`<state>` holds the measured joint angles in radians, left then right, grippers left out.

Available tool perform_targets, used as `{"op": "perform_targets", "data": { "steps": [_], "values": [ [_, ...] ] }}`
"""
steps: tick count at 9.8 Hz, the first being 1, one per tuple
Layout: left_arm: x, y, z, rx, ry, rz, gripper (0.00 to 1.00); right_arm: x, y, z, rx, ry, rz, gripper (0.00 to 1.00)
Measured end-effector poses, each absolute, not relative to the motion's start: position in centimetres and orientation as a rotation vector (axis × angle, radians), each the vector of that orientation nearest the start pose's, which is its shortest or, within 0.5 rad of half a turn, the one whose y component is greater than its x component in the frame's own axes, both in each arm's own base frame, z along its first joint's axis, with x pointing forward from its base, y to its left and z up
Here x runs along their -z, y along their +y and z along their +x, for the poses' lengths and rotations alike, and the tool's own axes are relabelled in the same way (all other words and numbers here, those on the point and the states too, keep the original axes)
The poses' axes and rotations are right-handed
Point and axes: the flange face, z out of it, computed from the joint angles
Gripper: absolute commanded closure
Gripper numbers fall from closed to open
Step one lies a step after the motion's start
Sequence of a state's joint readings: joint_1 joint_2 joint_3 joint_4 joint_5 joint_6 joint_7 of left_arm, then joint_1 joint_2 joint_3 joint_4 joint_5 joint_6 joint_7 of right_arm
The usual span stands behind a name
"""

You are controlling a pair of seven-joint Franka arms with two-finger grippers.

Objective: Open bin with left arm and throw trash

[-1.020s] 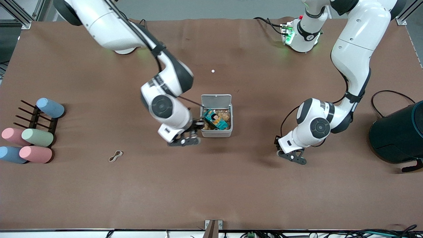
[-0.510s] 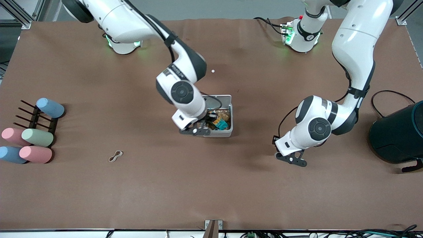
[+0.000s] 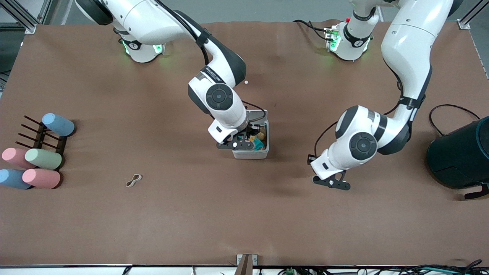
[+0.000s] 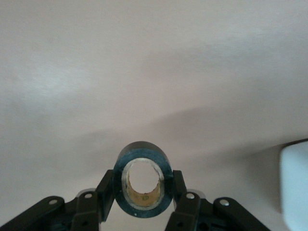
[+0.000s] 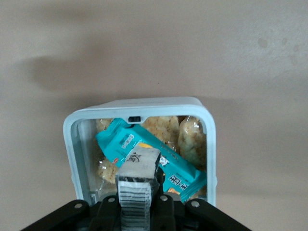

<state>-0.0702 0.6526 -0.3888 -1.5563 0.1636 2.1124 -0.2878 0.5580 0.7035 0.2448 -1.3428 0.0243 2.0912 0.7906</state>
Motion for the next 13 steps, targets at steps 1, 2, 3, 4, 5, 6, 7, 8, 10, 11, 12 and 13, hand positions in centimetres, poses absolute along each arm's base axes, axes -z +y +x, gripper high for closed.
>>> {"op": "perform_targets", "data": {
  "steps": [1, 2, 3, 4, 5, 6, 7, 8, 10, 11, 12, 13],
  "values": [
    [-28.4, -28.3, 63.5, -0.128, 0.271, -3.206, 1.0, -32.4, 50.6, 53.9, -0.129, 0.09, -2.972, 0.0],
    [-28.6, -29.9, 62.8, -0.133, 0.237, -3.213, 1.0, -32.2, 50.5, 54.0, -0.131, 0.094, -2.974, 0.0],
    [-28.9, -31.3, 62.1, -0.138, 0.206, -3.225, 1.0, -32.2, 50.3, 54.1, -0.129, 0.099, -2.975, 0.0],
    [-29.2, -32.4, 61.6, -0.143, 0.184, -3.235, 1.0, -32.2, 50.1, 54.4, -0.127, 0.105, -2.975, 0.0],
    [-29.5, -33.3, 61.2, -0.142, 0.148, -3.243, 1.0, -32.3, 49.8, 54.7, -0.123, 0.113, -2.975, 0.0],
    [-30.3, -34.5, 61.0, -0.13, 0.095, -3.257, 1.0, -32.4, 49.2, 55.3, -0.121, 0.129, -2.976, 0.0],
    [-31.5, -36.3, 60.4, -0.114, 0.045, -3.274, 1.0, -32.6, 47.7, 56.5, -0.134, 0.166, -2.983, 0.0],
    [-32.1, -38.4, 59.4, -0.109, 0.012, -3.281, 1.0, -32.8, 44.9, 58.5, -0.152, 0.183, -2.992, 0.0],
    [-32.2, -41.3, 57.5, -0.119, -0.002, -3.279, 1.0, -34.8, 37.3, 63.5, -0.15, 0.115, -2.996, 0.0],
    [-32.0, -42.0, 57.0, -0.127, -0.015, -3.276, 1.0, -35.8, 32.8, 65.7, -0.132, 0.043, -2.995, 0.0],
    [-31.7, -42.5, 56.6, -0.139, -0.038, -3.273, 1.0, -35.9, 27.7, 67.8, -0.122, -0.035, -2.992, 0.0],
    [-31.3, -43.4, 55.9, -0.152, -0.052, -3.269, 1.0, -35.4, 22.7, 69.5, -0.122, -0.059, -2.992, 0.0]
  ]
}}
